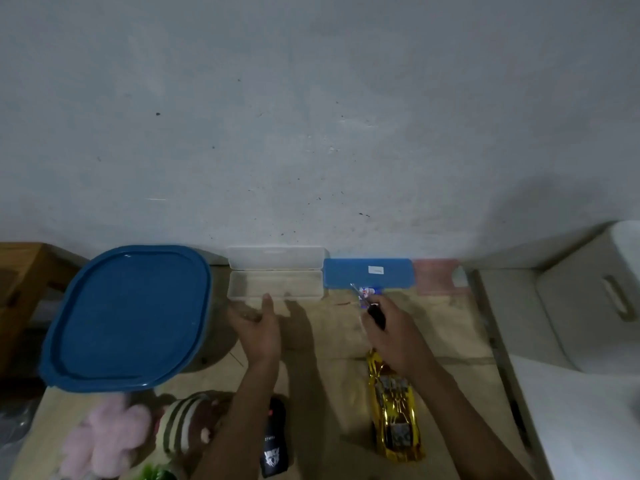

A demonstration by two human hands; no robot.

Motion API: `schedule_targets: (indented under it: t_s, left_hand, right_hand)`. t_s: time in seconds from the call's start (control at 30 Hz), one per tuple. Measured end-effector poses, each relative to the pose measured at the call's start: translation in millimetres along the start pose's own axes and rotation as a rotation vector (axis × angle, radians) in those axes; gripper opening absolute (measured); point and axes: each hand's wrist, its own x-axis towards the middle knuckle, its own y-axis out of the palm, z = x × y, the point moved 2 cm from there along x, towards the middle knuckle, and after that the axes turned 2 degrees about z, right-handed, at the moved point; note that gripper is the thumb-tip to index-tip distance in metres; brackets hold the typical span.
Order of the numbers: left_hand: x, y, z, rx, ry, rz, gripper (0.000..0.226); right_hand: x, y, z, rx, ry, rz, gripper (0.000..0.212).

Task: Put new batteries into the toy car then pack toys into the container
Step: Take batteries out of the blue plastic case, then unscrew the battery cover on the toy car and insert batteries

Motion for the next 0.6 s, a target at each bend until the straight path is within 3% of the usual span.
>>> schedule_targets:
  t_s: [0.1, 0.2, 0.3, 0.47, 0.6]
  left_hand:
    - [-58, 16, 1, 0.262, 0.124, 0.068, 0.068]
    - [-109, 37, 21, 0.600, 0.226, 0.388, 0.069]
    - [-143, 51, 48, 0.918, 0.195, 0.629, 0.092]
    - [-165, 60, 68, 1.120, 0.103, 0.691, 0.124]
    - [-171, 63, 73, 1.129, 0.119, 0.654, 0.123]
  right_hand:
    - [-23, -19, -39, 0.064, 0.137, -0.058, 0.020]
    - [-37, -27, -81, -0.011, 0.203, -0.115, 0.017]
    - [-41, -26, -116, -0.103, 0.239, -0.148, 0.024]
    - [-37, -22, -128, -0.166, 0.247, -0.209, 0.026]
    - [-34, -19, -129, -0.207, 0.244, -0.304, 0.024]
